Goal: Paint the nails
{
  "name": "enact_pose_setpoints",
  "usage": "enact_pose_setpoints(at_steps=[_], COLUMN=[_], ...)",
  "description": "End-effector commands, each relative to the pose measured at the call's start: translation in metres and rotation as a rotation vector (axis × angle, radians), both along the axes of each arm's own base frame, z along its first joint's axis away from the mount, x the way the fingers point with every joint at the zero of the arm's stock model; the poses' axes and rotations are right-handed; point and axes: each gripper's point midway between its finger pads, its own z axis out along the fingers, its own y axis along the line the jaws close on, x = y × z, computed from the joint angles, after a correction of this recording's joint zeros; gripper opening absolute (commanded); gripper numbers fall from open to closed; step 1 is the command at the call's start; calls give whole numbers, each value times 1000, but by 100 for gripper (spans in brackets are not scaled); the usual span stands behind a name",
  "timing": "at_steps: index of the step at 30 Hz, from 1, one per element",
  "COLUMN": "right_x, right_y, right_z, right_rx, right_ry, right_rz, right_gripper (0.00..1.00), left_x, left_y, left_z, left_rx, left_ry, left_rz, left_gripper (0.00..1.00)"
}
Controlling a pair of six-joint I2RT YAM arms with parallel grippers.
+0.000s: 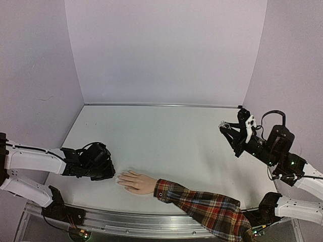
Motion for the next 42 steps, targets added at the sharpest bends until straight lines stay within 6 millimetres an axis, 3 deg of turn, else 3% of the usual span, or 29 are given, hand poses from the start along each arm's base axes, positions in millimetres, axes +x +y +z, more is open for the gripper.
enact_pose_setpoints(at_steps=[1,12,20,28,42], right_x=[-2,-3,-3,-3,-2], right_y=[-1,-1,0,0,0], right_z=[14,15,13,15,14], right_rx=[39,44,37,40,39], right_ry=[-30,-32,-32,-37,-35], right_rz=[6,8,12,12,10], right_gripper=[0,0,0,0,0], left_x=[10,15,6,3,8], left_y=[-3,10,-2,-14,-17], left_z=[8,19,37,26,26], left_rx=[0,57,4,-25,-16], left_ry=[-49,-75,-70,-43,-61], left_rz=[11,39,-5,-28,-33], left_gripper=[0,0,0,0,0])
